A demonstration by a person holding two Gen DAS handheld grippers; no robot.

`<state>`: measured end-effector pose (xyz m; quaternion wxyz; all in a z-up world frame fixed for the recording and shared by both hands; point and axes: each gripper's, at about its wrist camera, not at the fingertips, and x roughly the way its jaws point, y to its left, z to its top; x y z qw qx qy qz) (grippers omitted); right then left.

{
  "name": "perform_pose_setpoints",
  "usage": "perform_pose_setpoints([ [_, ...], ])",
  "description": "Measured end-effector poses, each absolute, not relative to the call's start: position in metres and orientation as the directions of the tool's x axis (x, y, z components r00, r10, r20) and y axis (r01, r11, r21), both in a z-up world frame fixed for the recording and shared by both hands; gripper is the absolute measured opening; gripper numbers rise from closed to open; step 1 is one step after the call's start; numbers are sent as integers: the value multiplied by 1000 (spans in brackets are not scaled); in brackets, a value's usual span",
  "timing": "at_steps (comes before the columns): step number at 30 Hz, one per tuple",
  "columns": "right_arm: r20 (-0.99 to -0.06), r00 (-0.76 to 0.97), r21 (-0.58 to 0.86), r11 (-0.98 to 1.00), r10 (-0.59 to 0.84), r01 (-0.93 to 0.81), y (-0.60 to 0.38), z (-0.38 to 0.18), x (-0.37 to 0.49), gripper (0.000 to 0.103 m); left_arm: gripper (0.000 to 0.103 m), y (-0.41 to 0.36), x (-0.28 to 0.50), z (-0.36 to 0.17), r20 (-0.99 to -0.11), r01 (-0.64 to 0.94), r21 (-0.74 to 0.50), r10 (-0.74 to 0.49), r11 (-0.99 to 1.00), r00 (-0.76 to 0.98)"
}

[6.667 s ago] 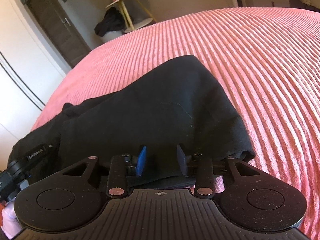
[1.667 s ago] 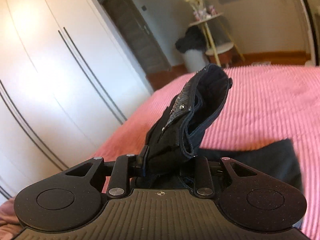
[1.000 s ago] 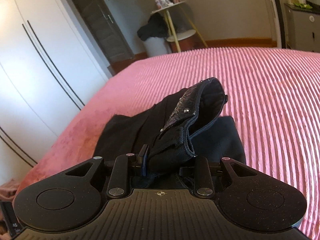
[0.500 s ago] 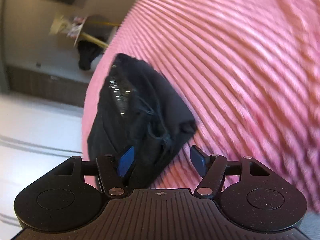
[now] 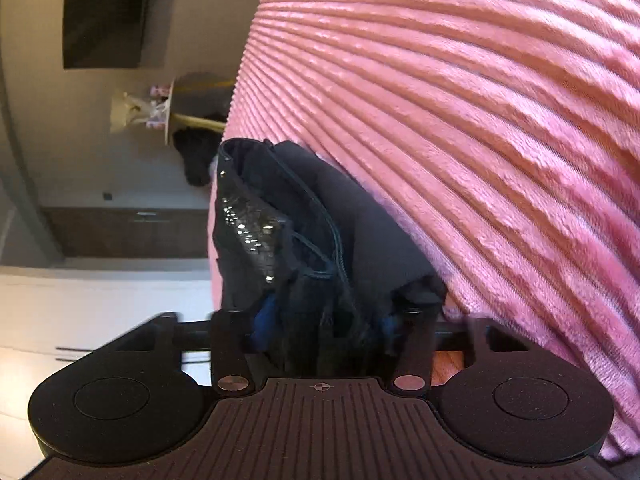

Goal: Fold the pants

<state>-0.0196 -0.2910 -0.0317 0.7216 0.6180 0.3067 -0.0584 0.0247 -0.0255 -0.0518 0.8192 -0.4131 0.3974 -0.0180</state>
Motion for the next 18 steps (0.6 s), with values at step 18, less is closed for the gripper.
perform_pose_setpoints([
  [18,-542,737,751,627,404,209,-319,34,-39,55,99,-34,68,-23,-717,-197,-407,-178,892,674],
])
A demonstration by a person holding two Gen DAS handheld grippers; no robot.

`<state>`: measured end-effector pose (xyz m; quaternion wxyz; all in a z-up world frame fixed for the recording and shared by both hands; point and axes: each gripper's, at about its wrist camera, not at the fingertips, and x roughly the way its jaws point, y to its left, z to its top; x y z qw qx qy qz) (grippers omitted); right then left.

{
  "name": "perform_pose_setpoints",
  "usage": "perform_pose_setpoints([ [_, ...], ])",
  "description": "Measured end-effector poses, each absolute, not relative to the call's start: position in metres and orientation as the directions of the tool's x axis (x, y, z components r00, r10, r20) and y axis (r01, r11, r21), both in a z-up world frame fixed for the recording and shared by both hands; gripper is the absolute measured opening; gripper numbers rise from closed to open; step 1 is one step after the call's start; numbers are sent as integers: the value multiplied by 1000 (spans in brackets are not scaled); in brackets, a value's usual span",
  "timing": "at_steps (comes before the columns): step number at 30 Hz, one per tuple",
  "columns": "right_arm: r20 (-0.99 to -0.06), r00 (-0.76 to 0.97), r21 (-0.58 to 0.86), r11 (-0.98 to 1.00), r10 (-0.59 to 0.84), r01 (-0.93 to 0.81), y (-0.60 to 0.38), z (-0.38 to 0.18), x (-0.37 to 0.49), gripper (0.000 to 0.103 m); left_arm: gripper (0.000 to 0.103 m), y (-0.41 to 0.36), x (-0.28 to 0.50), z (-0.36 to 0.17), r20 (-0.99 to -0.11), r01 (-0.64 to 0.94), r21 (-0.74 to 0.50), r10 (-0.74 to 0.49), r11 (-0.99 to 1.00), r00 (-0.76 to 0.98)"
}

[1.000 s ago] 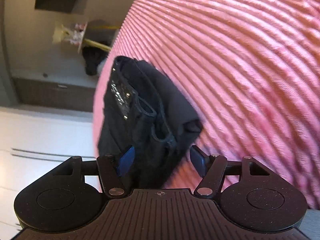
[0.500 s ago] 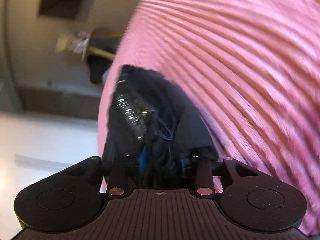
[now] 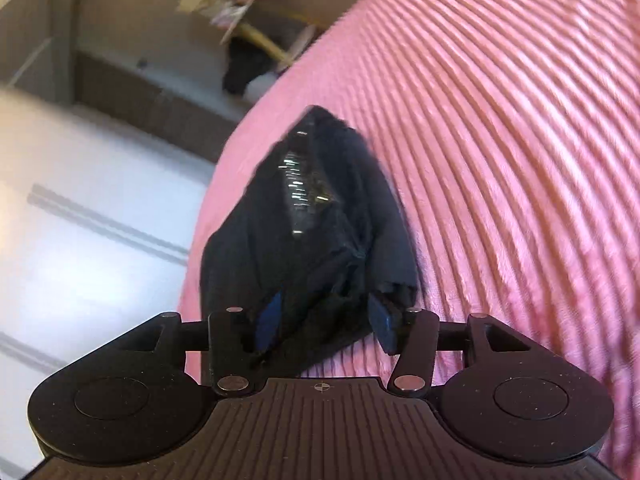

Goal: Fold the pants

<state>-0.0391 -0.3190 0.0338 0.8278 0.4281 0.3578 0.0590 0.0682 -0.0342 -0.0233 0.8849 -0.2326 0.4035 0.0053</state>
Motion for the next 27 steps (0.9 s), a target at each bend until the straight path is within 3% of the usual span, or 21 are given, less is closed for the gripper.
perform_pose_setpoints([
  [3,-540,780,690,696,315,197,-316,58,-36,53,99,-45,80,-18,-703,-149,-376,-177,914,688],
  [6,-565,787,611,767,246,199,-302,68,-8,40,99,-61,94,-10,-687,-109,-327,-157,939,710],
  [10,-608,780,471,858,147,205,-268,75,45,34,99,-84,117,-4,-678,-77,-226,-100,971,728],
  [16,-612,768,356,933,188,54,-212,77,110,26,99,-119,169,1,-656,-24,-83,-37,996,754],
  [20,-652,757,175,980,47,90,-197,52,148,24,99,-140,211,-6,-640,-7,-29,-13,1000,768],
  [24,-661,750,-10,999,-35,38,-190,17,146,21,99,-156,249,-44,-707,30,96,47,995,705],
  [27,-627,778,-40,999,-42,21,-190,-3,139,21,99,-154,251,-59,-672,20,87,44,996,739],
])
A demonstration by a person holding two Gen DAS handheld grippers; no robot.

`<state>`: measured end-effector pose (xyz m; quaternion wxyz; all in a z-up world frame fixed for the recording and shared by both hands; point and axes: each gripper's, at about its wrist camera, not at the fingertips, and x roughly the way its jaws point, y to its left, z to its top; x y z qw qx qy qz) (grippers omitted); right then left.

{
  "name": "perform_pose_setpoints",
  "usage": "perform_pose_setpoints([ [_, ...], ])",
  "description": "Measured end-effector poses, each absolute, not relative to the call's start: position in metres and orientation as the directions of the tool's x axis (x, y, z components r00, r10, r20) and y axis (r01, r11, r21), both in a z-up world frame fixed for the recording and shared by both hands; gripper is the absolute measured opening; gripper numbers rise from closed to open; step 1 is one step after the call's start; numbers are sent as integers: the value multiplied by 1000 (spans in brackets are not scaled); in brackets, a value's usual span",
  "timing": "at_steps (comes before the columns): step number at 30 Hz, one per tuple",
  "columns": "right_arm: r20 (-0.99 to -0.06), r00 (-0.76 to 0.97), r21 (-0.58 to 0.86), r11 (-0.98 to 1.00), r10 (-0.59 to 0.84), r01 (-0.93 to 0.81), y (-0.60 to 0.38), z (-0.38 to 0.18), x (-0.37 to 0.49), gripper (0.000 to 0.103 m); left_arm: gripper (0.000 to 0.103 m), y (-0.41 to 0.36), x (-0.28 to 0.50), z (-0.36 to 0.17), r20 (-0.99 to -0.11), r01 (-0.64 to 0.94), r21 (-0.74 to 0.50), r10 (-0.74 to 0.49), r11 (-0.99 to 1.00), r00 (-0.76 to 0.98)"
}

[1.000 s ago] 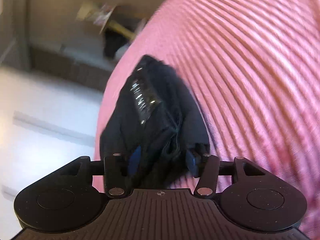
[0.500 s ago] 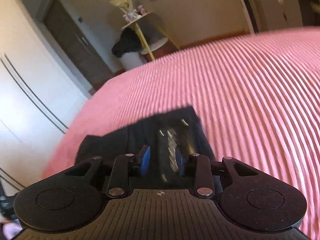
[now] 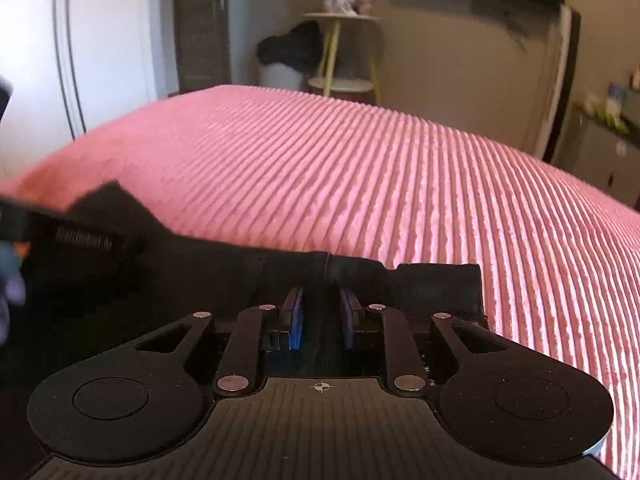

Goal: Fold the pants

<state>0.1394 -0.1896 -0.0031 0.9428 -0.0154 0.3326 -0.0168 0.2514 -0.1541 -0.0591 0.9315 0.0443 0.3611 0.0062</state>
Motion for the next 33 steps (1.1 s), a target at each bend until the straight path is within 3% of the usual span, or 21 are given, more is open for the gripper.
perform_pose_setpoints([
  [5,-608,794,76,997,32,18,-205,3,137,25,99,-152,244,-65,-639,2,85,53,996,768],
  [9,-615,777,275,960,135,51,-235,31,95,38,99,-138,220,-45,-684,-22,22,31,1000,729],
  [12,-584,798,426,893,148,146,-269,41,35,56,99,-127,173,-41,-681,-10,-41,-21,999,732],
  [16,-662,732,474,847,160,243,-292,21,-11,58,99,-121,118,-58,-694,-41,-108,-46,993,719],
  [18,-649,741,525,807,174,271,-302,18,-21,60,99,-113,104,-61,-693,-79,-178,-68,981,718],
  [20,-630,743,603,746,227,283,-311,16,-19,72,99,-113,105,-57,-721,-77,-173,-73,982,689],
  [21,-627,741,617,734,241,284,-312,15,-14,74,99,-113,108,-53,-737,-76,-166,-73,983,672],
  [25,-660,715,565,779,229,272,-301,22,6,74,99,-114,101,-44,-781,-95,-178,-82,979,618],
  [27,-686,701,525,801,197,287,-296,25,8,68,99,-112,93,-41,-790,-108,-197,-93,974,606],
  [29,-655,725,570,770,215,286,-300,29,0,61,99,-106,87,-41,-792,-109,-219,-111,970,600],
  [33,-620,731,652,704,285,279,-307,24,-15,59,99,-106,84,-43,-800,-119,-209,-100,971,592],
])
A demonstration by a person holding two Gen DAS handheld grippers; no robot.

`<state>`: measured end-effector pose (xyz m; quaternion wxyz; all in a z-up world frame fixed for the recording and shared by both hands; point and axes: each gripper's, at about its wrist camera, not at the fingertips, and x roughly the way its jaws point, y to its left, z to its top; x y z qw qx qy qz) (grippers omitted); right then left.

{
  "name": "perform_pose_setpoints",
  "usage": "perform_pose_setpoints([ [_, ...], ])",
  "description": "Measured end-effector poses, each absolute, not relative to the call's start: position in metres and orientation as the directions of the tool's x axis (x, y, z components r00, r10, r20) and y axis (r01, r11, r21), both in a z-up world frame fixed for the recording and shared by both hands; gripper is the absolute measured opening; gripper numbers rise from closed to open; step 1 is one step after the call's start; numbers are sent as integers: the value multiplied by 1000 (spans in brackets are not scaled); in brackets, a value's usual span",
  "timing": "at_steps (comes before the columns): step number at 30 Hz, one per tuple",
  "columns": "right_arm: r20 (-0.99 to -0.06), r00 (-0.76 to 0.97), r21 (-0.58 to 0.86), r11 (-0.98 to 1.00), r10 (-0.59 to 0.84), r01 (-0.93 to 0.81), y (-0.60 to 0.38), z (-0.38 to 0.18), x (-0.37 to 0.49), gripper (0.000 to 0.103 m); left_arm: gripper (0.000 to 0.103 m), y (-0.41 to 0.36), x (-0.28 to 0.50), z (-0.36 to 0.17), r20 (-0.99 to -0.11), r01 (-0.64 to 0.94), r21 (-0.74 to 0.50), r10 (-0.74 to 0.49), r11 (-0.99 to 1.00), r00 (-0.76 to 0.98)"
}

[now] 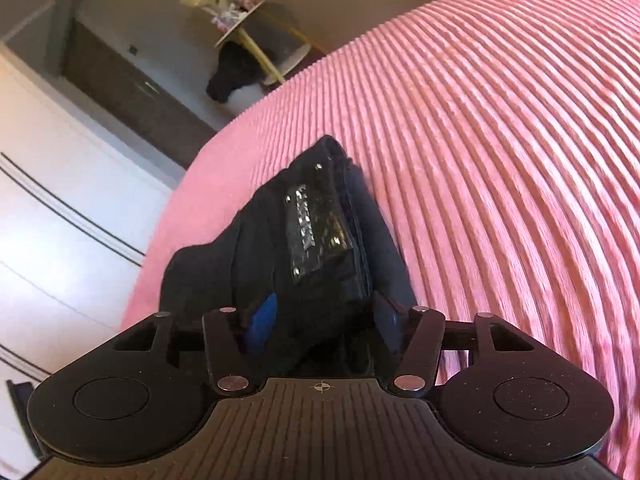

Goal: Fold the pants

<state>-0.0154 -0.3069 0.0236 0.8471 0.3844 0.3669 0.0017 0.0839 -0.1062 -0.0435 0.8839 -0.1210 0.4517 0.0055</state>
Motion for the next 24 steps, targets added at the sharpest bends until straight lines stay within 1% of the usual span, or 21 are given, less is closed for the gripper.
perform_pose_setpoints([
  [2,-596,721,725,622,353,295,-312,15,-20,60,99,-109,86,-43,-805,-124,-197,-88,972,587],
  [3,-591,730,724,624,343,293,-313,15,-23,54,99,-110,85,-43,-806,-125,-191,-83,974,587],
  [5,-609,727,716,615,318,331,-314,9,-25,45,99,-110,85,-42,-808,-129,-192,-82,973,583],
  [7,-575,741,772,529,347,352,-320,1,-24,50,99,-108,85,-42,-807,-134,-203,-88,970,583],
  [8,-555,748,796,496,365,348,-322,-3,-23,60,99,-107,85,-42,-807,-136,-206,-90,969,583],
  [9,-530,753,821,458,389,341,-324,-7,-20,68,99,-107,85,-42,-807,-137,-208,-91,968,583],
  [11,-499,759,847,420,420,325,-324,-10,-12,74,99,-108,86,-42,-807,-138,-204,-87,969,583],
  [13,-506,753,842,430,421,326,-322,-10,-6,73,99,-109,87,-42,-808,-142,-195,-77,970,584],
  [14,-512,749,836,444,421,322,-320,-9,-2,69,99,-110,87,-42,-809,-144,-191,-73,971,584],
  [15,-526,743,824,464,413,325,-318,-9,-2,60,99,-111,87,-42,-810,-146,-188,-69,971,583],
  [16,-548,735,805,491,399,334,-317,-7,-1,54,99,-111,87,-41,-809,-148,-185,-66,972,584],
  [17,-571,726,784,518,383,343,-316,-8,6,40,99,-112,87,-40,-807,-148,-181,-61,972,587],
  [19,-579,728,765,552,366,331,-316,-8,5,35,99,-115,85,-36,-800,-147,-166,-46,975,598],
  [20,-598,728,730,603,336,321,-310,-1,4,32,99,-117,85,-33,-797,-142,-155,-39,978,603],
  [21,-619,727,678,669,297,304,-303,8,5,31,99,-119,85,-30,-796,-134,-136,-28,982,605],
  [22,-634,736,593,760,236,266,-289,23,5,28,99,-122,86,-27,-796,-126,-112,-13,986,605],
  [23,-622,755,548,803,205,234,-280,34,3,20,99,-124,87,-25,-797,-120,-86,4,989,605],
  [24,-600,777,536,818,193,210,-276,43,0,20,99,-127,88,-22,-795,-115,-63,20,991,606],
])
